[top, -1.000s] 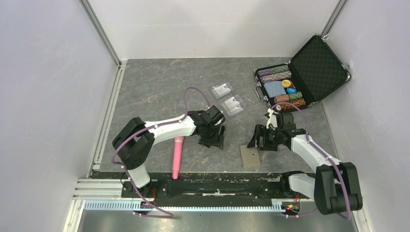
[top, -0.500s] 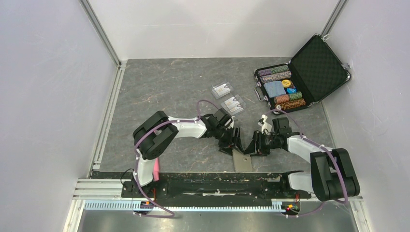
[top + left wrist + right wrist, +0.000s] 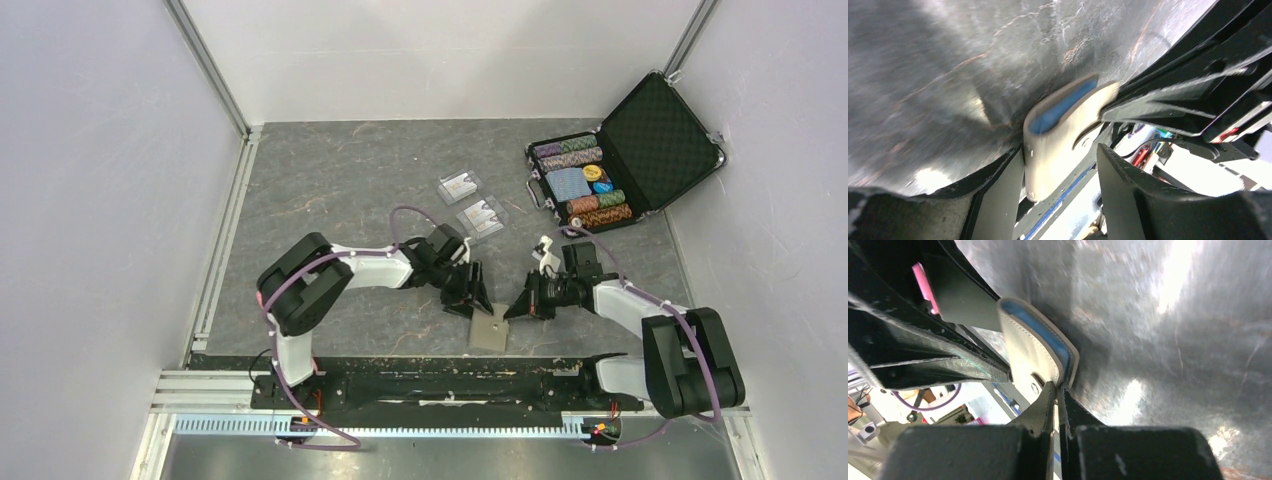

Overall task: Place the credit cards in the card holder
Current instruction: Move the card holder to the center of the board, then pick up the card holder from the center of the board.

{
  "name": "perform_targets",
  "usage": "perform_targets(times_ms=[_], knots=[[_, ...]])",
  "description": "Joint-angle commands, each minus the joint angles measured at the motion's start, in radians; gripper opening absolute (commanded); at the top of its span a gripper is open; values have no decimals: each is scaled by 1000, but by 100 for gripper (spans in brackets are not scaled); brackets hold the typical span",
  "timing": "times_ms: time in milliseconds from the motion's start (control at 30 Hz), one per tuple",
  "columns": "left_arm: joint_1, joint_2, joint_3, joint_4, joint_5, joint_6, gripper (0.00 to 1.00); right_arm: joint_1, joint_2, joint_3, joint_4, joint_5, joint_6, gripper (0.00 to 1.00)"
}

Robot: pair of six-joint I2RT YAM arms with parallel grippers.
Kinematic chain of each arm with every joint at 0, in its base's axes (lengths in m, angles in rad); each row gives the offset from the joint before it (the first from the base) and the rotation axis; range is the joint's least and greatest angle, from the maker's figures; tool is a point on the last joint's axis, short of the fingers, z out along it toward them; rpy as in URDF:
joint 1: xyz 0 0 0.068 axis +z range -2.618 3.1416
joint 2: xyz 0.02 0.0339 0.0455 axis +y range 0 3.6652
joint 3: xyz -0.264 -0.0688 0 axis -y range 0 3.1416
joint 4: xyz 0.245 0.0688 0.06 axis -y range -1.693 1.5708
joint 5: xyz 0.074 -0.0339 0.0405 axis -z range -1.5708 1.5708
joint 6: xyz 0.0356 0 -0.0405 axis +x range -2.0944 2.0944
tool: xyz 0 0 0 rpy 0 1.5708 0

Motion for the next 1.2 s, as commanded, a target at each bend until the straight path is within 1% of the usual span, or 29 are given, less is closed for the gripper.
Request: perform_targets(times_ms=[0, 67, 133, 200, 233, 300, 400, 433, 467, 533, 567, 600, 633, 700, 800, 867, 1000, 1100, 1133, 1167], knots=[[53, -134, -85, 115, -10, -51, 62, 1, -26, 112, 50, 18, 50, 0], [68, -168, -118, 149, -2, -61, 60, 1, -24, 137, 69, 6, 74, 0], [73, -186, -145, 176, 3, -64, 56, 2, -18, 150, 87, -4, 95, 0], [76, -191, -156, 180, -6, -64, 56, 1, -14, 153, 111, -19, 114, 0], [76, -187, -155, 180, -6, -63, 57, 2, -11, 154, 120, -23, 120, 0], [76, -173, -155, 173, -15, -62, 66, 1, -5, 154, 126, -28, 120, 0], [78, -158, -130, 56, -92, -29, 70, 2, 16, 152, 95, 3, 86, 0], [78, -150, -113, -9, -113, -6, 70, 2, 27, 151, 74, 29, 67, 3], [78, -136, -90, -56, -132, 14, 70, 2, 36, 149, 48, 51, 44, 18], [78, -109, -64, -116, -142, 43, 70, 1, 43, 142, 13, 102, 8, 41], [78, -98, -61, -119, -142, 44, 69, 2, 43, 137, 1, 123, -6, 49], [78, -89, -61, -112, -135, 41, 67, 1, 38, 134, -15, 144, -14, 56], [77, -78, -61, -103, -127, 39, 66, 2, 34, 123, -16, 151, -19, 61], [76, -58, -64, -74, -109, 26, 63, 2, 34, 97, -7, 150, -25, 64], [75, -29, -64, -31, -73, 9, 59, 1, 54, 44, 56, 117, -3, 63], [73, -17, -70, 19, -46, -7, 58, 1, 78, 5, 131, 76, 29, 61], [71, -8, -105, 186, 27, -71, 55, 12, 134, -50, 311, -14, 111, 55], [70, -14, -121, 270, 58, -104, 53, 25, 164, -54, 398, -54, 150, 43], [70, -20, -122, 285, 65, -108, 51, 26, 171, -48, 411, -62, 158, 37], [71, -29, -122, 291, 68, -107, 50, 27, 175, -38, 415, -67, 160, 26]])
